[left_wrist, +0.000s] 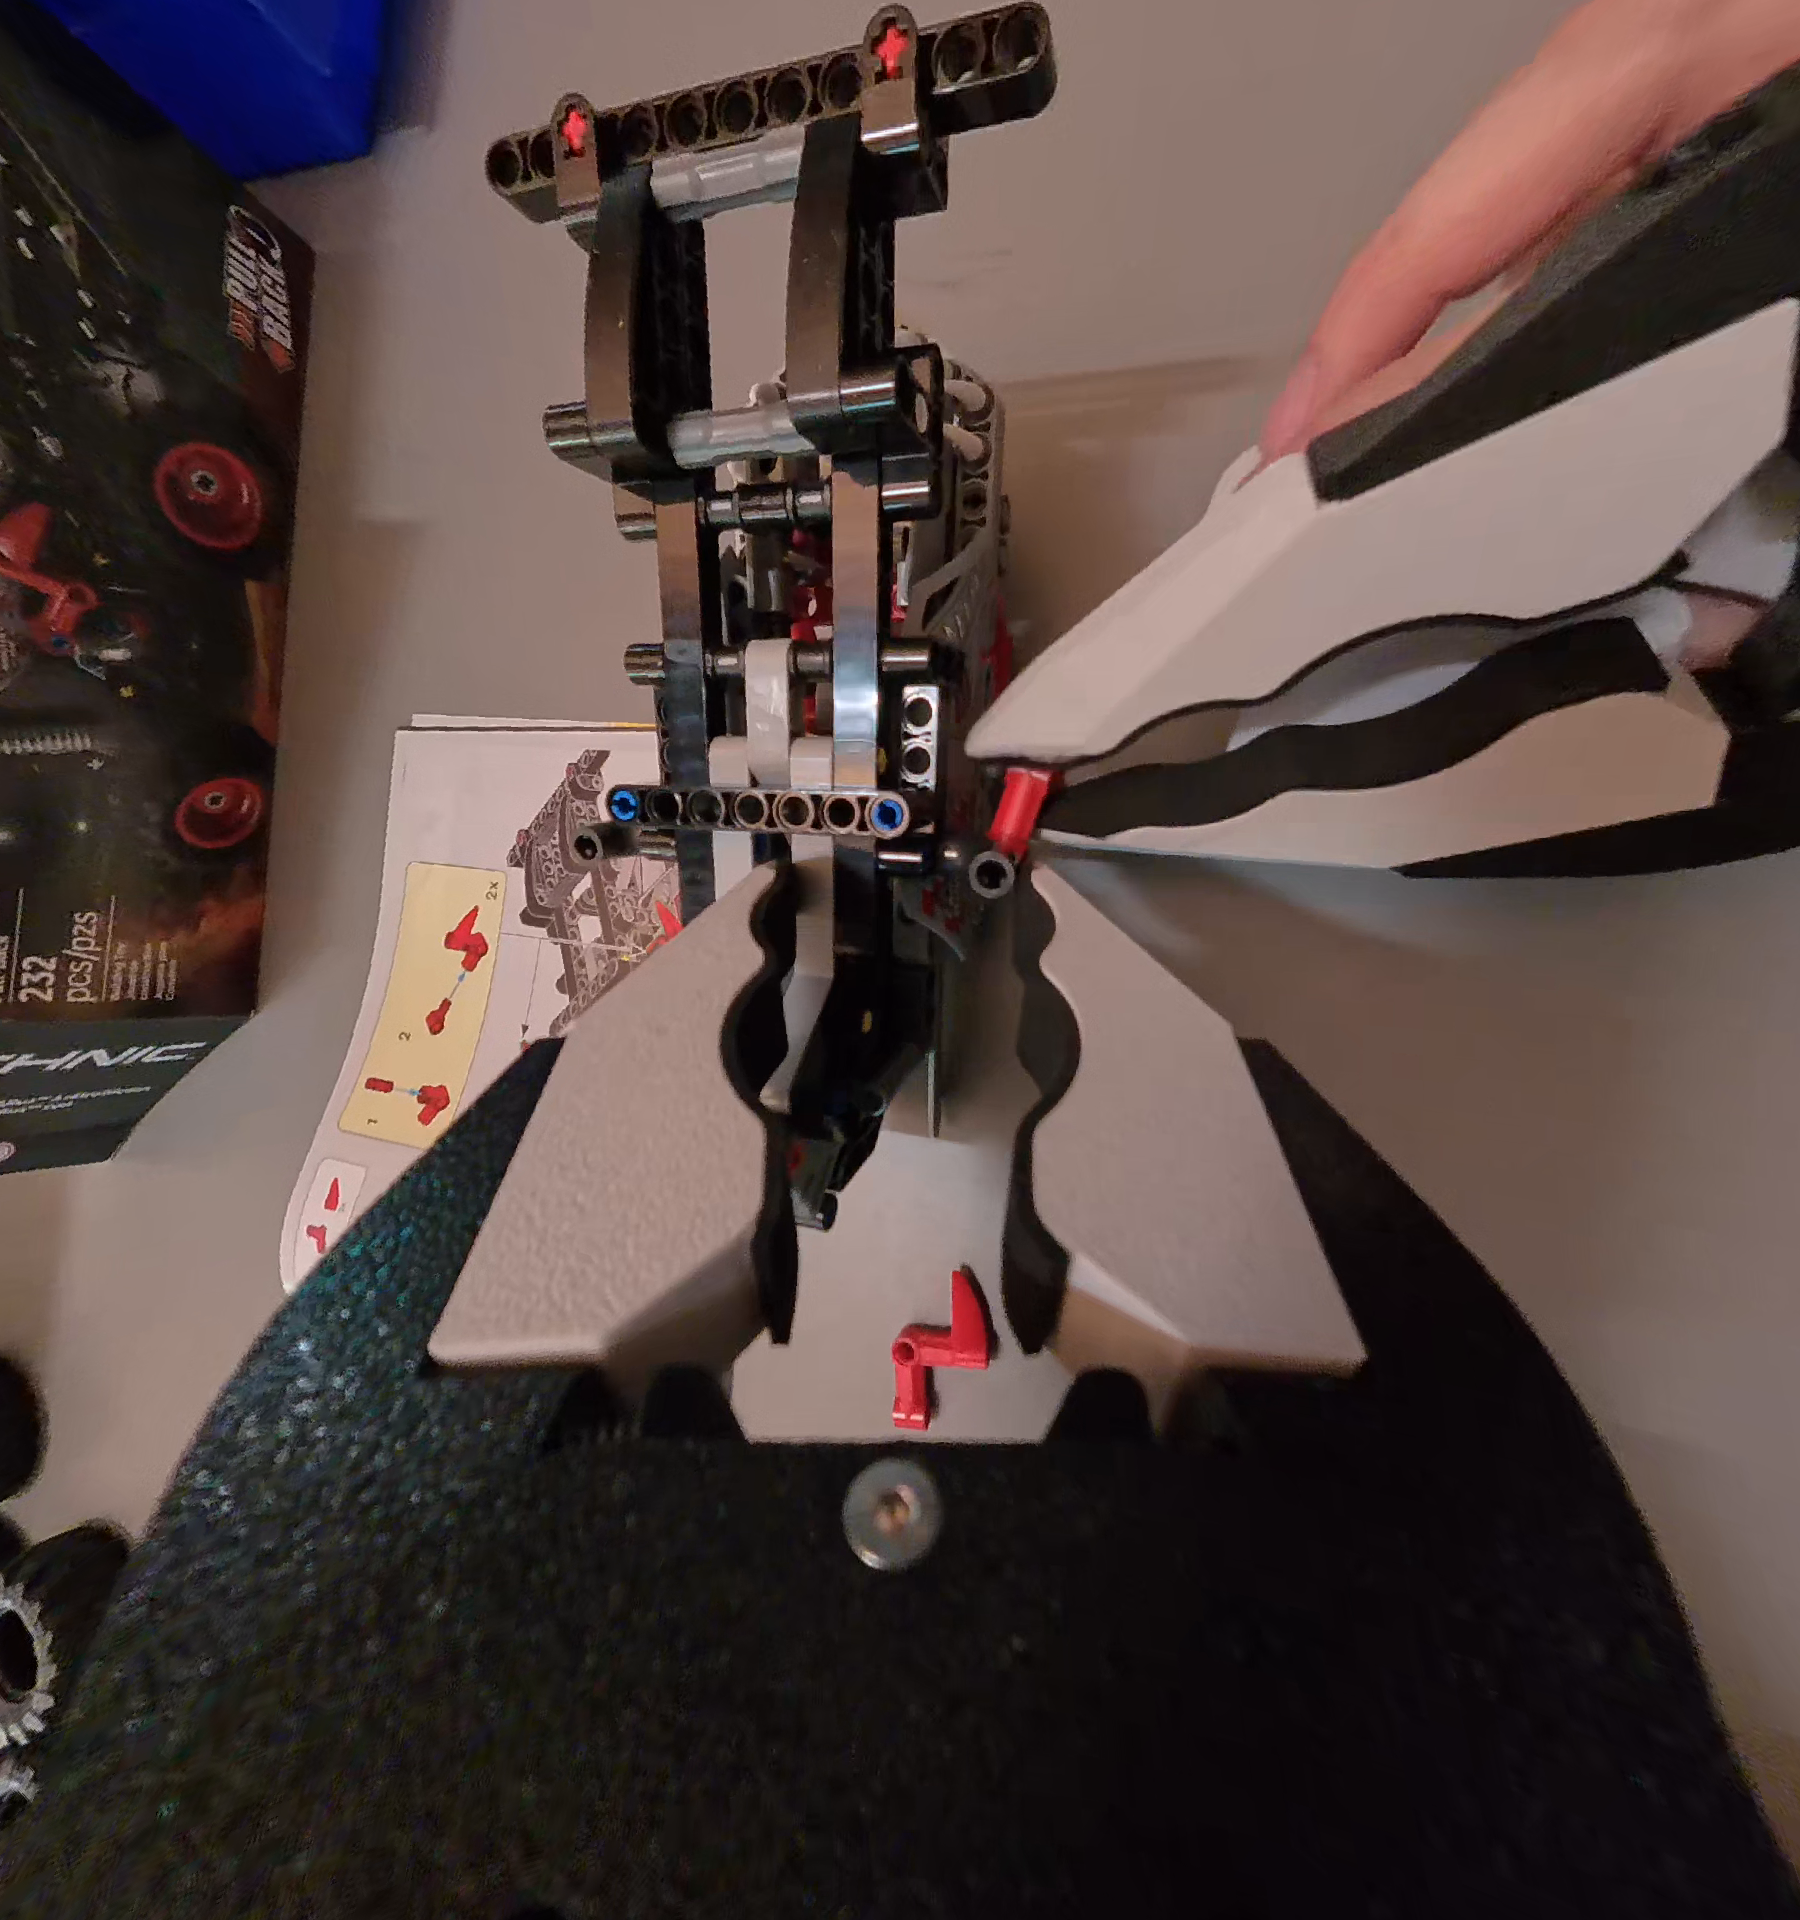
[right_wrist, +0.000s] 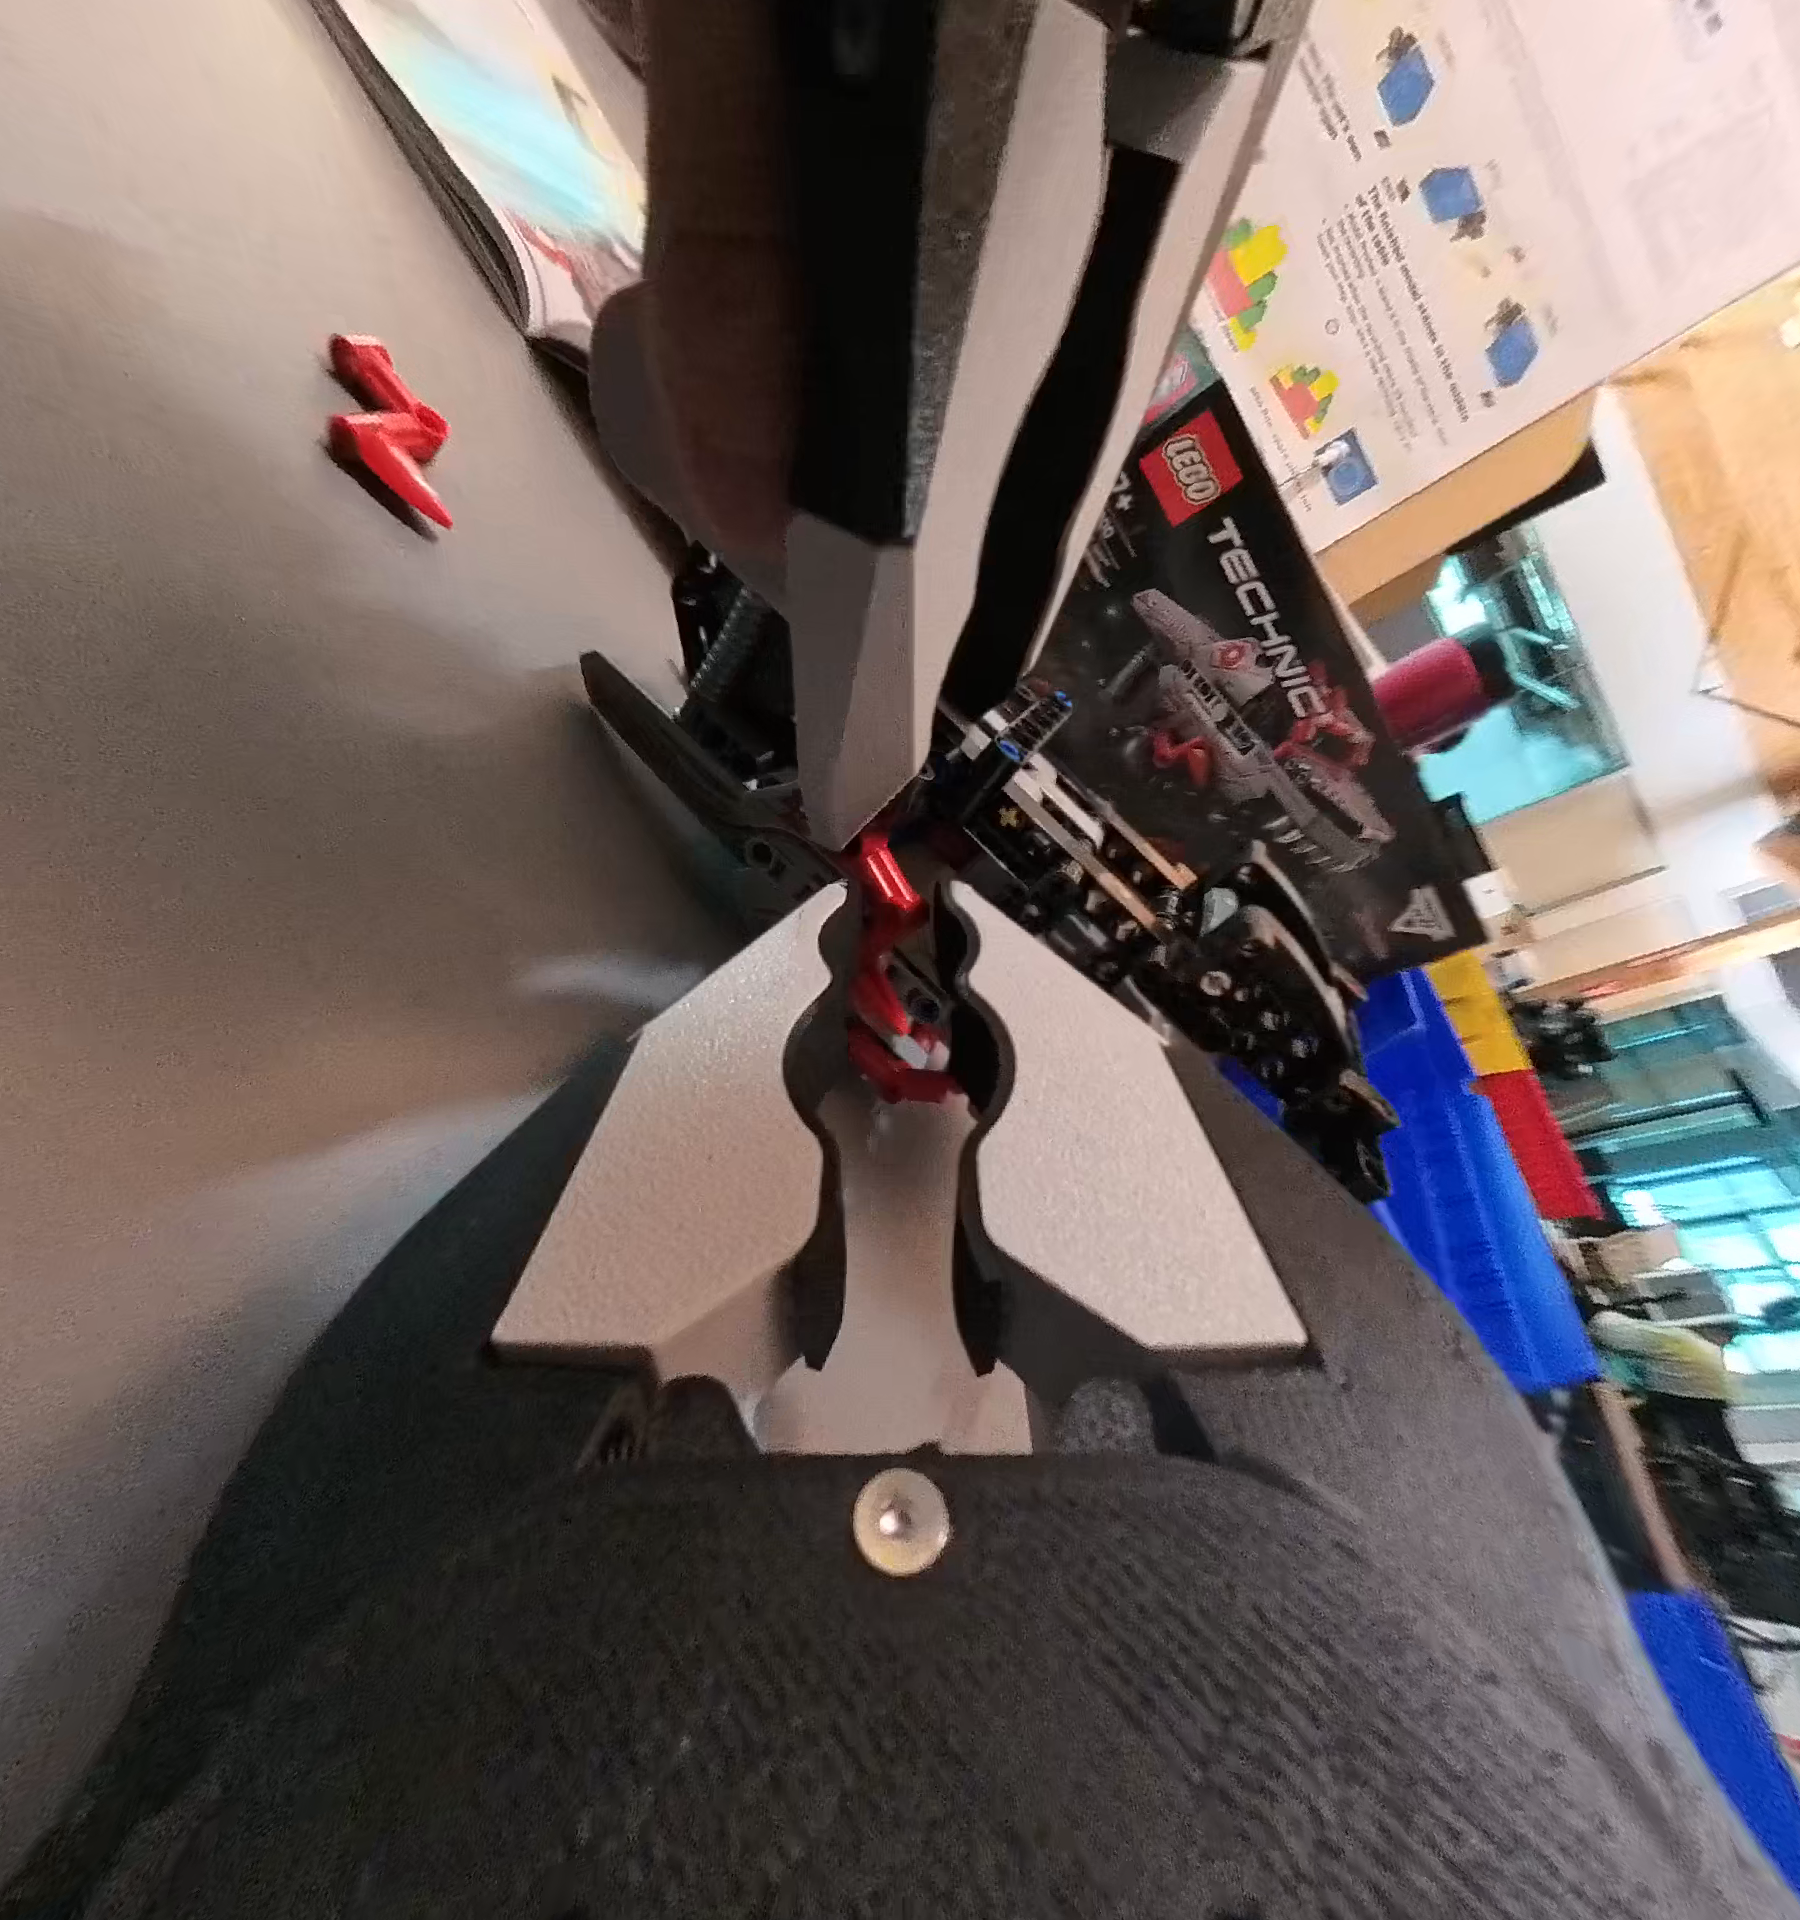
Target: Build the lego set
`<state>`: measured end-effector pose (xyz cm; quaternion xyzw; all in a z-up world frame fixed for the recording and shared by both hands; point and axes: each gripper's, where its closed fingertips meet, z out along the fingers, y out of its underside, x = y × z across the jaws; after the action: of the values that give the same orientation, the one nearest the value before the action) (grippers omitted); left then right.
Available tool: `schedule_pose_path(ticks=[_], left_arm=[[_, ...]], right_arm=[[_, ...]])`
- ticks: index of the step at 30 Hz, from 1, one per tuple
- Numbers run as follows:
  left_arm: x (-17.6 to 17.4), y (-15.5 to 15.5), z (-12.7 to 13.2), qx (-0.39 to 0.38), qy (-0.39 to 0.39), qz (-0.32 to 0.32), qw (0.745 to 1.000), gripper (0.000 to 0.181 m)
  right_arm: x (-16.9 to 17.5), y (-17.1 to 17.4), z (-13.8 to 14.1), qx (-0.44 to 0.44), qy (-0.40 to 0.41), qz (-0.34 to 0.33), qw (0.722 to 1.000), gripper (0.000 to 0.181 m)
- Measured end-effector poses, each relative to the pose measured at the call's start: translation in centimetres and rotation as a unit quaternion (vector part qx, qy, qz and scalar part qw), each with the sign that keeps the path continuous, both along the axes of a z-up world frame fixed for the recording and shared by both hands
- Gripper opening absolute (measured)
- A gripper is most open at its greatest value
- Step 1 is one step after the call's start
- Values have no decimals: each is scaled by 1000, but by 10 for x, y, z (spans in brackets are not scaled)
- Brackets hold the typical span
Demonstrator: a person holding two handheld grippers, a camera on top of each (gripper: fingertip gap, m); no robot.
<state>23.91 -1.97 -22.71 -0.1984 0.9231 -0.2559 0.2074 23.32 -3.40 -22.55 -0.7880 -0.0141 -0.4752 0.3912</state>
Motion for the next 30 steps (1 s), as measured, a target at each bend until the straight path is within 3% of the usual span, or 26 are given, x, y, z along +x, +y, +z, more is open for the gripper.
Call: schedule_pose_path(ticks=[2, 18, 30], left_arm=[[0, 0, 0, 1, 3, 4, 1000, 40], [2, -2, 0, 5, 0, -4, 1000, 40], [8, -1, -1, 14, -17, 14, 1000, 39]], right_arm=[[2, -1, 3, -8, -24, -10, 1000, 17], [6, 1, -2, -50, -36, 34, 998, 10], [14, 1, -2, -98, -79, 23, 992, 9]])
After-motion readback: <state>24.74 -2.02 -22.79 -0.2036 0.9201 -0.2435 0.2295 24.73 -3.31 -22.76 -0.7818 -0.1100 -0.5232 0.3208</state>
